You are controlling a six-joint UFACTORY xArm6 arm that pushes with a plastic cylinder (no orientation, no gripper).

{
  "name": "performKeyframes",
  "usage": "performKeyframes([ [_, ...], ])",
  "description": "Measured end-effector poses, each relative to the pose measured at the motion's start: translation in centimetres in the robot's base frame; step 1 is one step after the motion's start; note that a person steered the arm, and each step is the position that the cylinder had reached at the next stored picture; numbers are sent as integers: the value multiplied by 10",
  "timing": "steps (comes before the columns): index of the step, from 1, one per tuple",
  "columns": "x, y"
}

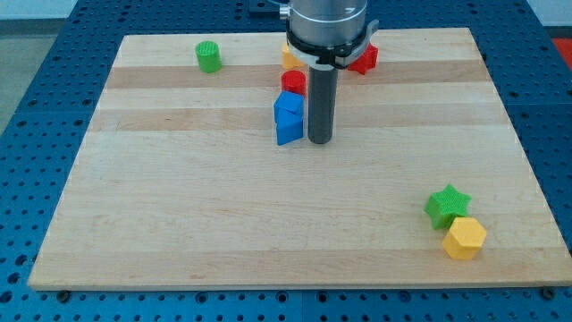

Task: Move the blue triangle slightly to the left

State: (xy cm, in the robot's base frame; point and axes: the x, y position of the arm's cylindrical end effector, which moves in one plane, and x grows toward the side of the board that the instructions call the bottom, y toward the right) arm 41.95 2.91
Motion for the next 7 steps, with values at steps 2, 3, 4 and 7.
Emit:
performKeyframes([
  [2, -19, -5],
  [3, -29, -15],
  [4, -25, -16],
  [7, -3, -21],
])
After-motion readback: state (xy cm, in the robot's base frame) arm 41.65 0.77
